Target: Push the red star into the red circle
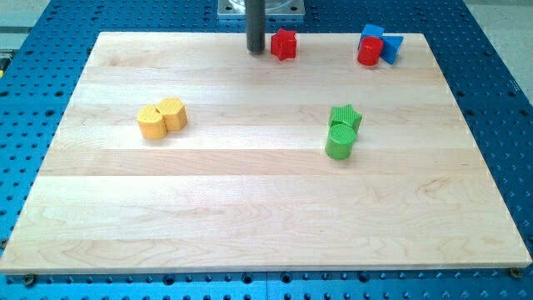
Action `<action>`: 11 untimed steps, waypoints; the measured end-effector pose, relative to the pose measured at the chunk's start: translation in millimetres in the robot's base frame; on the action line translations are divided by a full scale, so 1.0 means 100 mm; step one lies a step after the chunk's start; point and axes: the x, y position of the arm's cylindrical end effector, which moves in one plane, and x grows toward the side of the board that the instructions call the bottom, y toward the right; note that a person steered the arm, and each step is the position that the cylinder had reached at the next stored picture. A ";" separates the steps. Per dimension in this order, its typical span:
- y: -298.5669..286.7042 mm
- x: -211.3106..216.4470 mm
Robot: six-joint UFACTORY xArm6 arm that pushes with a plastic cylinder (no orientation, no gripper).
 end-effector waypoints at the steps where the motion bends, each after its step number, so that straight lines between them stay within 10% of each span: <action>1: 0.69 0.01; 11: 1.11 -0.06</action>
